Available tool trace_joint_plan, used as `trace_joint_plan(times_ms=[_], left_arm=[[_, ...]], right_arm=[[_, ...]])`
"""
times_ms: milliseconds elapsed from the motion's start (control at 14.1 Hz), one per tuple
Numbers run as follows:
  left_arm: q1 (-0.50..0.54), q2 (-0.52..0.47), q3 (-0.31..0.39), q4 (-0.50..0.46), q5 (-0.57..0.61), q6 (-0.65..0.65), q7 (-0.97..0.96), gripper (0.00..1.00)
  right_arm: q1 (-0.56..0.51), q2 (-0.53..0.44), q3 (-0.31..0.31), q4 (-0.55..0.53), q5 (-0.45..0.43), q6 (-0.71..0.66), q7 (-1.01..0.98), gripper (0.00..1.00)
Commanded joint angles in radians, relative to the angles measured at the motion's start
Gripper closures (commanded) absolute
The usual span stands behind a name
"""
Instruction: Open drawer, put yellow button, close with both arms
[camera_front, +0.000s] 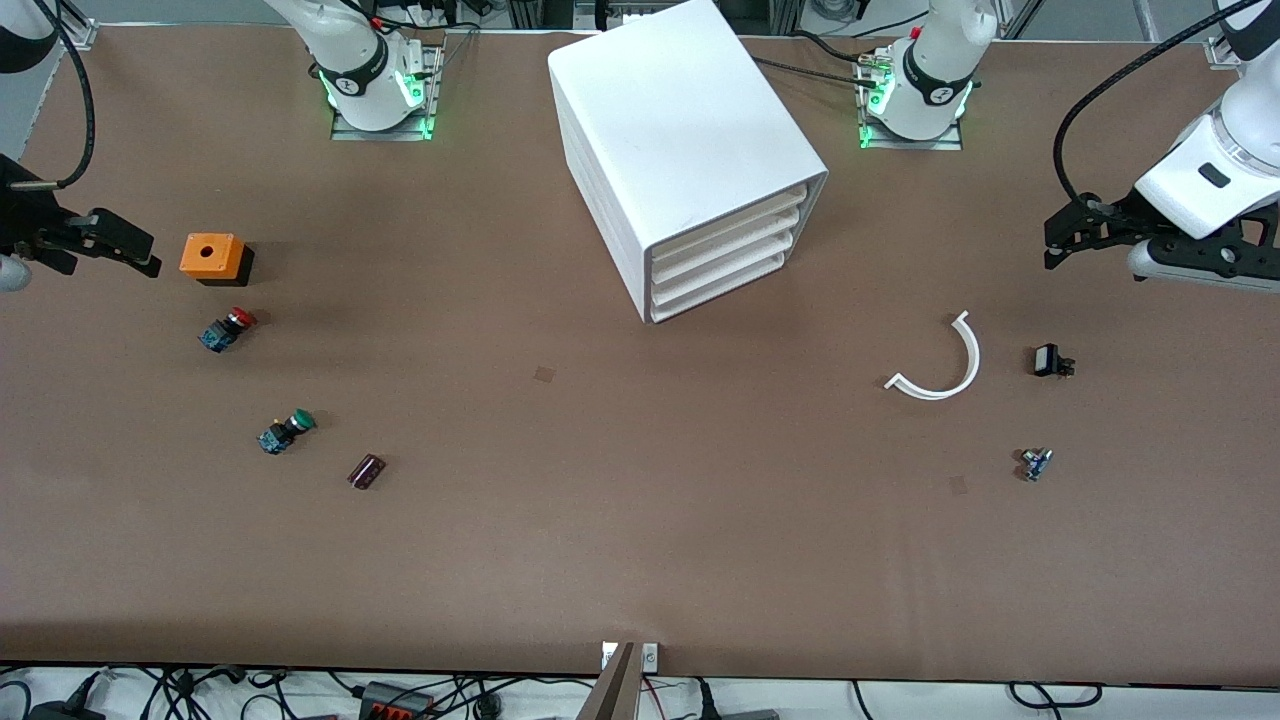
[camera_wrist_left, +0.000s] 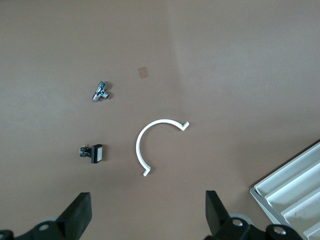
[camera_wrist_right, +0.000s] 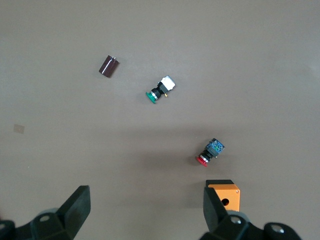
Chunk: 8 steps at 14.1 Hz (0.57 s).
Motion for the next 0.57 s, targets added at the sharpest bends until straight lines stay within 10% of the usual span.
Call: trace_joint_plan(times_ms=[0, 497], left_arm=[[0.002, -0.010, -0.008, -0.007, -0.012, -0.009, -0.036, 0.00], [0.002, -0.011, -0.011, -0.005, -0.012, -0.007, -0.039, 0.00]], right_arm=[[-0.006, 0.007, 0.009, 0.020, -0.007, -0.012, -0.009, 0.00], [0.003, 0.007, 0.010, 0.020, -0.010, -0.009, -0.009, 0.00]])
